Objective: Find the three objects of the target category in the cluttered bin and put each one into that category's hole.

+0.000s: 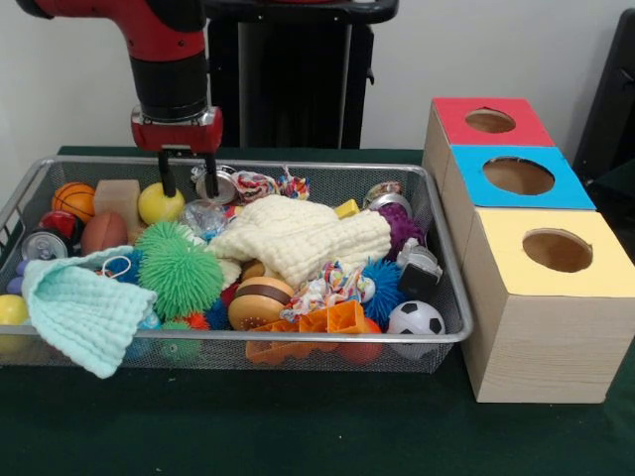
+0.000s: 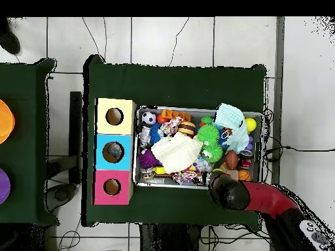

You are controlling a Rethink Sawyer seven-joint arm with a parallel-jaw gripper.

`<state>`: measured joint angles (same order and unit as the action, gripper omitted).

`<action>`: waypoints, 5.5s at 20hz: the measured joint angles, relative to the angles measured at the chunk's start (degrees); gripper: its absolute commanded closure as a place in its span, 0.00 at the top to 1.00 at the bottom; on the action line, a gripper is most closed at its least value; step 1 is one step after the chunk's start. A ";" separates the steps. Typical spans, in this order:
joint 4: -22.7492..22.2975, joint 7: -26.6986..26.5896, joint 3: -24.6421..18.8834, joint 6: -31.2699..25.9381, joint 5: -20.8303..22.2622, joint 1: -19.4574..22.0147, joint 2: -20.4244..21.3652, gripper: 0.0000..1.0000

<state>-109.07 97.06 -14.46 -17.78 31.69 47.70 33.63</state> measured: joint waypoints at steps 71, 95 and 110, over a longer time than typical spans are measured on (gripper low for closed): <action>-1.24 0.00 11.49 23.69 -1.13 -6.62 -3.68 1.00; -2.89 0.25 14.47 25.90 -7.17 -13.25 -4.38 1.00; -8.76 0.25 11.19 24.43 -8.01 -9.84 0.11 1.00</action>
<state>-117.83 97.31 -3.28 6.65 23.69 37.86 33.73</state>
